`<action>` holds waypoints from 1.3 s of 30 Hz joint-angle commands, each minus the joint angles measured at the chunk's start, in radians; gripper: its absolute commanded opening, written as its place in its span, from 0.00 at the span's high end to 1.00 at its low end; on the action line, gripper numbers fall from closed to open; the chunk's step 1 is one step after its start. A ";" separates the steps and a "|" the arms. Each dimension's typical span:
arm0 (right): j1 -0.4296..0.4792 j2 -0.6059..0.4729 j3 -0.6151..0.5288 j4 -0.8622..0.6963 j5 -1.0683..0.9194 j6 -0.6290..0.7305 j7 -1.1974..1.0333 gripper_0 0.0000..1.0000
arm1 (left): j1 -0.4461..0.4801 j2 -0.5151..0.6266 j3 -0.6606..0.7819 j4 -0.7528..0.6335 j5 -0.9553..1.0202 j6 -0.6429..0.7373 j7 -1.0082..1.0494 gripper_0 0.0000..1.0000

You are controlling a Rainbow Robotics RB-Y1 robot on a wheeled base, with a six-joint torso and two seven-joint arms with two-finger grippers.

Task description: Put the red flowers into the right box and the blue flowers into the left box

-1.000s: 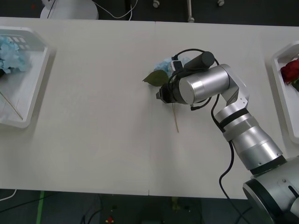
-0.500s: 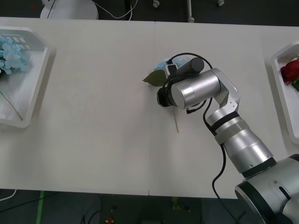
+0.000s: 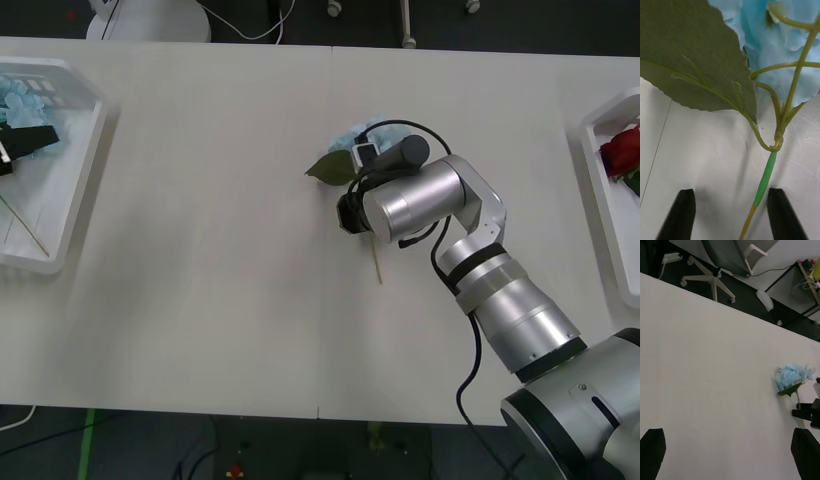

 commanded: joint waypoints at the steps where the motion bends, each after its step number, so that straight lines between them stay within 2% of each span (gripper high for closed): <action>1: -0.041 0.039 0.013 -0.003 -0.002 -0.011 0.065 1.00 | 0.022 -0.055 -0.078 -0.046 0.071 -0.029 -0.118 0.03; 10: -0.041 0.026 0.000 -0.035 -0.054 0.009 0.080 1.00 | 0.048 -0.126 -0.225 -0.109 0.096 -0.033 -0.292 0.03; 15: -0.040 -0.030 -0.021 -0.189 -0.146 0.087 0.091 1.00 | 0.114 -0.136 -0.314 -0.204 0.134 -0.108 -0.344 0.03; 19: -0.032 -0.093 -0.021 -0.316 -0.263 0.092 0.103 1.00 | 0.127 -0.135 -0.362 -0.241 0.156 -0.155 -0.351 0.04; 26: -0.023 -0.169 -0.036 -0.497 -0.548 0.049 0.154 1.00 | 0.129 -0.155 -0.368 -0.244 0.223 -0.171 -0.371 0.03; 29: -0.018 -0.180 -0.038 -0.503 -0.703 -0.025 0.224 1.00 | 0.132 -0.172 -0.366 -0.244 0.246 -0.178 -0.381 0.04; 39: -0.012 -0.162 -0.024 -0.503 -0.882 -0.088 0.345 1.00 | 0.184 -0.259 -0.302 -0.325 0.258 -0.178 -0.402 0.03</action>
